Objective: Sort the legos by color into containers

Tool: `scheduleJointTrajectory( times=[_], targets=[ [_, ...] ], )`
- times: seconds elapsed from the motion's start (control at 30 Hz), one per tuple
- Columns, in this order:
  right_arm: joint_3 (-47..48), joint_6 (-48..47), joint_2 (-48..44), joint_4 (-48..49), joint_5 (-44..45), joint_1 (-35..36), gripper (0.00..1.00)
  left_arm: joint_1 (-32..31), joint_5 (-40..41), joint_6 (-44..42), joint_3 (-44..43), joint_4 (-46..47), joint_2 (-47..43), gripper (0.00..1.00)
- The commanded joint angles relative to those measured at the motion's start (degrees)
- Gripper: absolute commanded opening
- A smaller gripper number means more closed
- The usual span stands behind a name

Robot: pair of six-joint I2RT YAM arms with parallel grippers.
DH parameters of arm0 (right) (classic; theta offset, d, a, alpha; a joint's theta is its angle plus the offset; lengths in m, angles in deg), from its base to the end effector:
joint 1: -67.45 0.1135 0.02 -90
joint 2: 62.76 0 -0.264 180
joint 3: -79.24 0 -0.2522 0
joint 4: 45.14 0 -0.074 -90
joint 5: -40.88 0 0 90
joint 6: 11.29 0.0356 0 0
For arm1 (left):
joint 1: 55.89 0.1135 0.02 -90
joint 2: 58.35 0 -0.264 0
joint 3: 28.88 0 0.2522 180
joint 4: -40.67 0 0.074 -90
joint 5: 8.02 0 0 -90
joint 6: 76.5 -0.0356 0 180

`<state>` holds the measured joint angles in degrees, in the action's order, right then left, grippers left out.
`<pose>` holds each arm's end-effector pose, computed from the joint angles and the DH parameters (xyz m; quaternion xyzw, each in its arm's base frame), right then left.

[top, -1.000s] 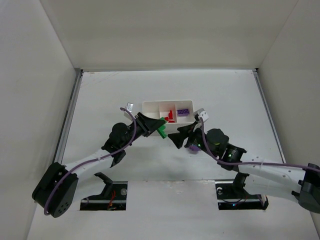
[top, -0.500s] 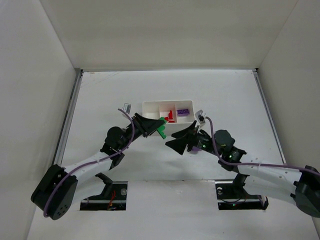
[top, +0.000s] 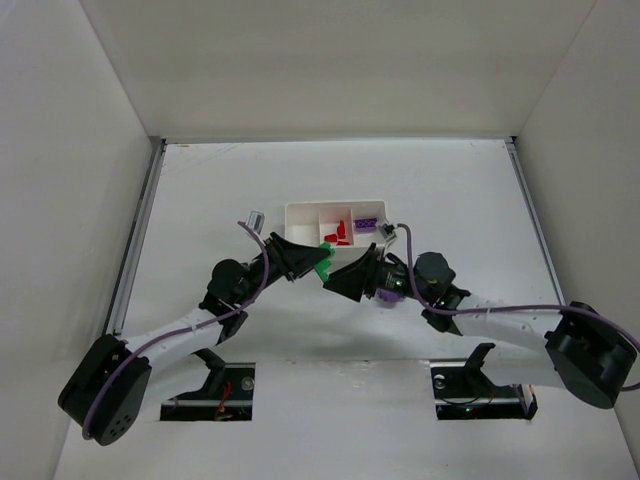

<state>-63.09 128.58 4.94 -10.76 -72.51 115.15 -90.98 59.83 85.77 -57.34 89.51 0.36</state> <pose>0.1541 0.1904 0.2396 -0.1360 0.6683 0.6311 0.3696 0.1577 -0.1272 0.2462 -0.0347 0.5926 -0.7085 0.3817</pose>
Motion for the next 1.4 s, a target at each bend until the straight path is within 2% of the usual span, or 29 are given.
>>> scheduleJointTrajectory(
  times=[0.0, 0.1, 0.43, 0.53, 0.77, 0.87, 0.97, 1.13, 1.3, 1.37],
  targets=[
    [0.97, 2.07, 0.41, 9.16, -1.91, 0.06, 0.71, -0.46, -1.84, -0.37, 0.55, 5.77, -1.33, 0.19],
    [1.15, 2.34, 1.20, 9.69, -2.27, 0.06, 0.68, -0.63, -1.84, -0.55, 0.64, 5.77, -1.24, 0.19],
    [2.55, 5.15, 6.83, 11.97, -2.97, 0.06, 0.41, -1.34, -1.75, -0.99, 0.99, 5.86, -0.97, 0.20],
    [2.56, 5.33, 7.18, 12.77, -2.80, 0.06, 0.35, -1.08, -0.97, -1.87, 1.25, 4.81, -1.24, 0.28],
    [2.20, 4.10, 7.27, 11.01, 0.89, -0.29, 0.32, -0.99, 1.41, -4.24, 1.43, -0.29, -3.69, 0.48],
    [2.20, 3.49, 7.18, 10.05, 2.65, -0.29, 0.31, -0.99, 2.02, -4.86, 1.43, -2.14, -4.66, 0.53],
    [2.20, 2.96, 6.22, 8.99, 4.85, -0.37, 0.31, -0.81, 2.64, -5.21, 1.78, -3.45, -5.63, 0.52],
    [2.47, 2.52, 5.34, 6.97, 5.56, -0.64, 0.31, -1.51, 3.96, -6.17, 1.96, -4.42, -6.34, 0.43],
    [2.20, 2.87, 4.98, 6.62, 6.61, -1.17, 0.31, -1.78, 5.27, -6.26, 2.13, -4.60, -6.42, 0.40],
    [2.20, 3.13, 4.81, 6.62, 6.70, -1.17, 0.31, -1.78, 5.45, -6.53, 2.13, -4.78, -6.42, 0.36]
  ],
)
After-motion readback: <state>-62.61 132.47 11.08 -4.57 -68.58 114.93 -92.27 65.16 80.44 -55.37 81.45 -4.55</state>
